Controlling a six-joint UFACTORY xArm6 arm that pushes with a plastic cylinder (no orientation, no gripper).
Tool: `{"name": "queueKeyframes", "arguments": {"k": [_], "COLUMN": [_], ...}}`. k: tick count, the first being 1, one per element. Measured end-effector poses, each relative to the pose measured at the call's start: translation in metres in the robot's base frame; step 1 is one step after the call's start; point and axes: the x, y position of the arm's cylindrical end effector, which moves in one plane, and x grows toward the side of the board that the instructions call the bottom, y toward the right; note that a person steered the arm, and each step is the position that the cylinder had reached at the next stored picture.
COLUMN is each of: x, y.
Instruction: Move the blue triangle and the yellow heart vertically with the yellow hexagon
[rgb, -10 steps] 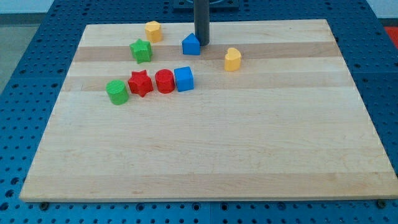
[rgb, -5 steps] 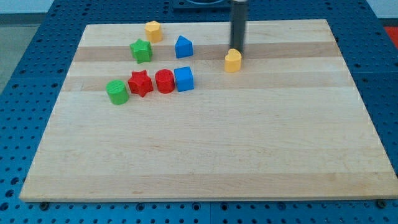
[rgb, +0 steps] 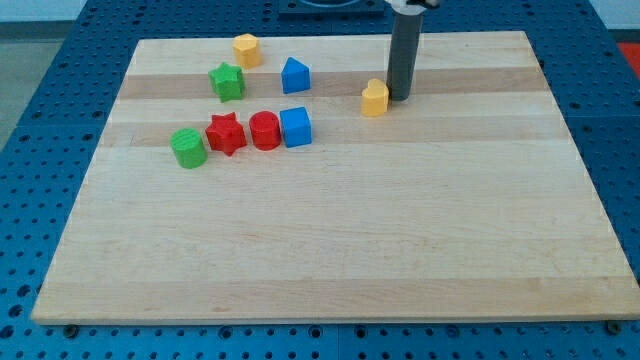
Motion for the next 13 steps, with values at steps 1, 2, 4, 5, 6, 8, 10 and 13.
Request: {"name": "queueKeyframes", "arguments": {"k": [1,2,4,5,6,8,10,13], "x": [0.005,0.014,0.073,0.06,0.041,0.032,0.03,0.018], "y": [-0.016,-0.026,-0.011,-0.017,-0.045,-0.053,-0.048,-0.065]}}
